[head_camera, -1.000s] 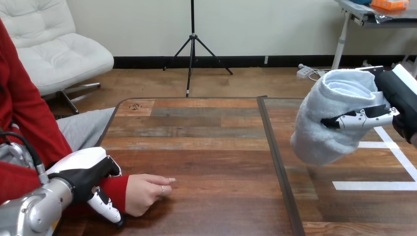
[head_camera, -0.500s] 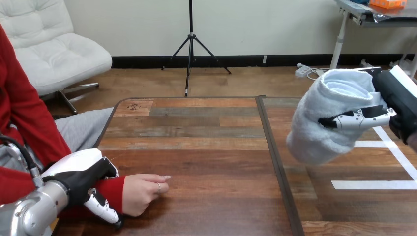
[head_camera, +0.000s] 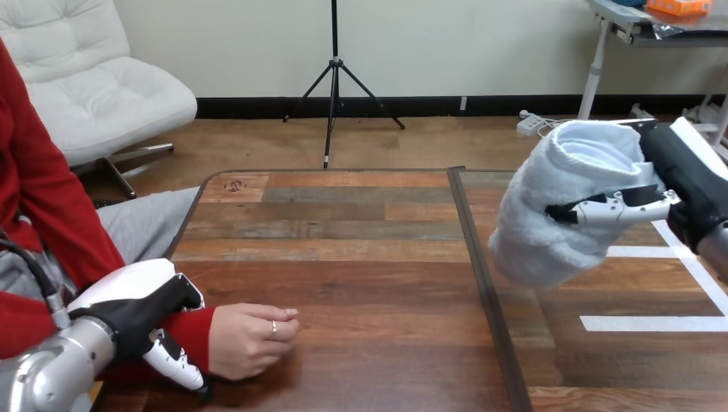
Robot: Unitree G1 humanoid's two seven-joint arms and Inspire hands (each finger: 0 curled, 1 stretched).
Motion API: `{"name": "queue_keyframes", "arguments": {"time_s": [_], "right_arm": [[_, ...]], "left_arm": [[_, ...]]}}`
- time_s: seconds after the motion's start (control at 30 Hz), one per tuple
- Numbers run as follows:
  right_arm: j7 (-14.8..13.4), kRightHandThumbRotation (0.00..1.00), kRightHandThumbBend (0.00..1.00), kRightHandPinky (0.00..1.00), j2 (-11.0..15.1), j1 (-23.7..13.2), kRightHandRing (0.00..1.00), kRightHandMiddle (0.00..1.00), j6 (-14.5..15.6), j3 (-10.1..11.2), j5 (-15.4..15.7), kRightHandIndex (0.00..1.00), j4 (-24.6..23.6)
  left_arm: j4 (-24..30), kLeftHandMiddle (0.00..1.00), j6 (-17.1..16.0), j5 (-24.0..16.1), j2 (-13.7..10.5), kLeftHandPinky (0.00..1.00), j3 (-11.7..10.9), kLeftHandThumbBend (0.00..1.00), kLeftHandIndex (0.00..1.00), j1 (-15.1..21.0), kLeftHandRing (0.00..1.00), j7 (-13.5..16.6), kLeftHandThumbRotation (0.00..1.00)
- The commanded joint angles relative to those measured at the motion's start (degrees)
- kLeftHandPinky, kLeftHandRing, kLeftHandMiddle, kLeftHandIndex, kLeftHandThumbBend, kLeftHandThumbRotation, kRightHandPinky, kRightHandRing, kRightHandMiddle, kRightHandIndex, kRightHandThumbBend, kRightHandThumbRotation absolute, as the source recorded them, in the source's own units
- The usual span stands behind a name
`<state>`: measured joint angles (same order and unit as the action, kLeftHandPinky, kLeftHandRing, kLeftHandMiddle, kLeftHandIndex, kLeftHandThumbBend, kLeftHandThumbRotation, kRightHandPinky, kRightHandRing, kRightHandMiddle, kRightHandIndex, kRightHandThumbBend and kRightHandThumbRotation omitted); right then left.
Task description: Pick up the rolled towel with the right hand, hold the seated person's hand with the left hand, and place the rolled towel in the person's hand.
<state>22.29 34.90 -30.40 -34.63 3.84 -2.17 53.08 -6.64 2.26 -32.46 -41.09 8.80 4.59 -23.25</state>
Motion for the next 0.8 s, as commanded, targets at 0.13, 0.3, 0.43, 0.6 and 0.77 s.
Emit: {"name": "queue_keyframes", "arguments": {"time_s": [0.13, 0.3, 0.43, 0.6, 0.77], "right_arm": [[-2.09, 0.00, 0.87, 0.31, -1.09, -3.07, 0.34, 0.39, -0.04, 1.44, 0.09, 0.42, -3.00], [-2.26, 0.00, 0.86, 0.32, -1.33, -2.84, 0.35, 0.40, 0.57, 1.32, 0.51, 0.43, -3.79], [-2.42, 0.00, 0.86, 0.32, -1.56, -2.73, 0.36, 0.40, 0.47, 1.24, 1.00, 0.43, -4.07], [-2.29, 0.00, 0.85, 0.33, -1.93, -2.83, 0.36, 0.41, -0.26, 1.22, 1.54, 0.43, -3.72], [-2.01, 0.00, 0.84, 0.34, -2.29, -2.91, 0.37, 0.41, -0.55, 1.20, 1.75, 0.43, -3.55]], "left_arm": [[6.88, 0.34, -2.07, 2.28, -2.48, 0.20, -5.61, 0.73, 0.37, 4.81, 0.26, 1.99, 0.00], [7.82, 0.34, -1.93, 2.38, -2.52, 0.20, -6.09, 0.73, 0.37, 5.59, 0.26, 1.87, 0.00], [8.19, 0.34, -1.82, 2.13, -2.59, 0.20, -6.18, 0.74, 0.37, 6.29, 0.26, 1.94, 0.00], [8.59, 0.35, -1.38, 2.72, -2.49, 0.21, -6.49, 0.74, 0.37, 7.27, 0.27, 1.14, 0.00], [8.74, 0.34, -1.79, 3.49, -2.33, 0.20, -6.91, 0.73, 0.36, 7.91, 0.26, 1.11, 0.00]]}}
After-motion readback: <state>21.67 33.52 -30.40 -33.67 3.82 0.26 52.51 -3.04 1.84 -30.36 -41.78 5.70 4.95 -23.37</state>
